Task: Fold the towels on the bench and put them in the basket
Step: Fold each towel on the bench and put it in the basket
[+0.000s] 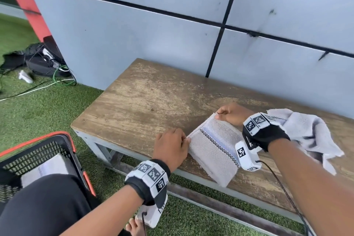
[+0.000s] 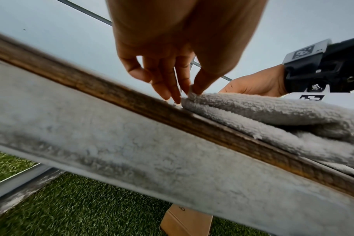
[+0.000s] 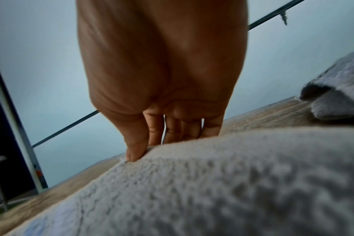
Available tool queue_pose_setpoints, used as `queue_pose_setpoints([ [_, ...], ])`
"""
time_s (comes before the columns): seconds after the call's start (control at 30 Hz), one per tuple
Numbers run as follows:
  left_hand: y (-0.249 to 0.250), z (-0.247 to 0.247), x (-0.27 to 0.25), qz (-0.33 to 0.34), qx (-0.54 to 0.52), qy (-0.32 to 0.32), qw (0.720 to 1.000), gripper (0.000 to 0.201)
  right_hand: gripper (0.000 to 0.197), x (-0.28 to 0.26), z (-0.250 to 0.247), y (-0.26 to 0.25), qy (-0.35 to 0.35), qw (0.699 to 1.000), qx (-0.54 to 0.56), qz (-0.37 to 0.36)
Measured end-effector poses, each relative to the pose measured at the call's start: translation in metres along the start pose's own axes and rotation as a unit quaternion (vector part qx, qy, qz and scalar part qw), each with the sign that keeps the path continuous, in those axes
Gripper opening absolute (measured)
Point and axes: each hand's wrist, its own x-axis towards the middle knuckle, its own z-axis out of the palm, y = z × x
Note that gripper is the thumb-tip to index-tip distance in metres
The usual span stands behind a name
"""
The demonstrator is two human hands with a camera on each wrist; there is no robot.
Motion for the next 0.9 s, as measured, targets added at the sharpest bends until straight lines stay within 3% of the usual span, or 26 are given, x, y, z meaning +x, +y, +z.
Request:
queue_pose_setpoints([
  [0.23,-0.003,-0.002,0.004,0.005,-0.042,-0.007,0.999,0.01,0.025,-0.001,0.007,-0.01,0.007,0.998,-0.054,-0.02],
  [0.4,-0.003,-0.005,0.019,-0.006,-0.096,-0.058,0.994,0.003,0.019,-0.027,0.006,0.001,-0.014,0.998,-0.068,-0.001],
  [0.63,0.01,0.002,0.024,0.079,-0.112,-0.109,0.985,0.006,0.016,-0.094,0.019,0.047,-0.02,0.999,0.001,0.036],
  [0.8,0.019,0.002,0.022,0.185,-0.056,-0.083,0.978,0.021,0.028,-0.112,0.023,0.058,0.038,0.998,0.026,0.032],
  [0.9,0.023,0.002,0.027,0.212,-0.014,-0.092,0.973,0.022,0.026,-0.117,0.025,0.056,0.057,0.997,0.048,0.025],
])
